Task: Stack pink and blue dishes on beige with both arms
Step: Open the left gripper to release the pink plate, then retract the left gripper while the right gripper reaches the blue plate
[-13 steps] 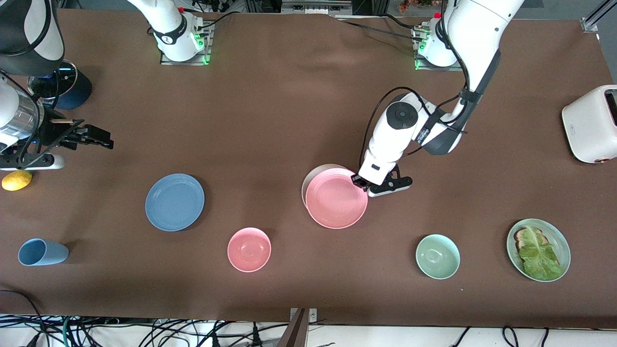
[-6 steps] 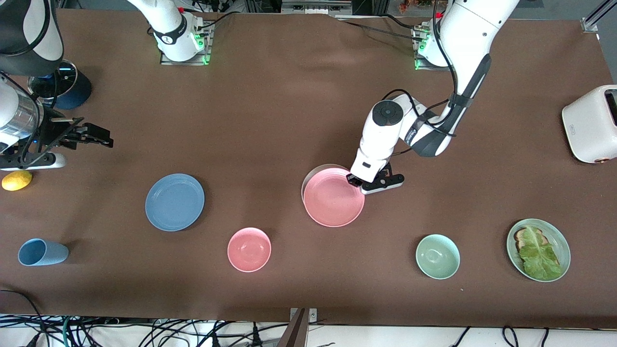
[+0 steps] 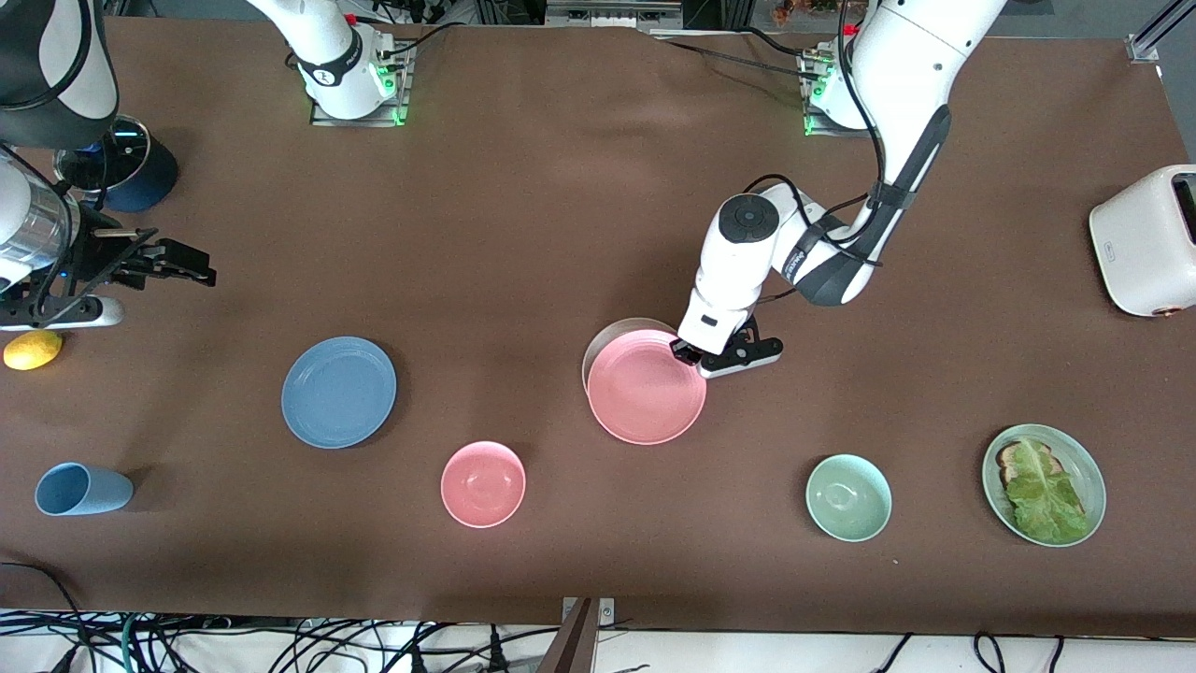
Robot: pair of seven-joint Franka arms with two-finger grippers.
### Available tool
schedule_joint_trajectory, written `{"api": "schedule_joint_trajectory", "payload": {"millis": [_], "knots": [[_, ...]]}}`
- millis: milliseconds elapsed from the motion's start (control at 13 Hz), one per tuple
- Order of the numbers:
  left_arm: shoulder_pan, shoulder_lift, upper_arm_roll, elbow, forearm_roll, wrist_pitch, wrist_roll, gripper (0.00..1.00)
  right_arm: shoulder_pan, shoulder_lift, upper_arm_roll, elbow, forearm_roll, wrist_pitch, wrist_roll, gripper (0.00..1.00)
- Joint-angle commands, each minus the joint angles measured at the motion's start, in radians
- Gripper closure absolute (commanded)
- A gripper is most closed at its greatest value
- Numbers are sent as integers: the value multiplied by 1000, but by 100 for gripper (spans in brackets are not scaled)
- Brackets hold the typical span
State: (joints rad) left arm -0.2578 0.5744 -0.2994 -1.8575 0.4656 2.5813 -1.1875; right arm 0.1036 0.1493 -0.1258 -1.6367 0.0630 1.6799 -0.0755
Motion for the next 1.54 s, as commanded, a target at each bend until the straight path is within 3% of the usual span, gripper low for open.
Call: {"api": "schedule_joint_trajectory", "payload": {"millis": [0, 77, 308, 615, 923, 1077, 1154, 1462], "knots": [[-18, 5, 14, 21, 34, 0, -35, 95, -7, 1, 2, 9, 11, -14, -12, 0], [-17, 4, 14, 21, 36, 0, -35, 92, -7, 1, 2, 9, 11, -14, -13, 0], [-18, -5, 13, 12, 36, 0, -35, 68, -7, 3, 2, 11, 8, -14, -15, 0], [-5, -31, 13, 6, 36, -3, 8, 57, 10, 4, 6, 11, -5, -12, -10, 0], [75, -79, 11, 18, -48, -58, 291, 55, 1, 9, 6, 12, -5, -12, -12, 0], [127, -112, 17, 47, -247, -136, 580, 55, 1, 13, 6, 12, -5, -11, -15, 0], [141, -129, 41, 67, -330, -203, 708, 55, -2, 18, 6, 12, -3, -6, -27, 0], [169, -185, 123, 164, -430, -421, 952, 56, -15, 41, 2, 15, -5, -11, -79, 0]]}}
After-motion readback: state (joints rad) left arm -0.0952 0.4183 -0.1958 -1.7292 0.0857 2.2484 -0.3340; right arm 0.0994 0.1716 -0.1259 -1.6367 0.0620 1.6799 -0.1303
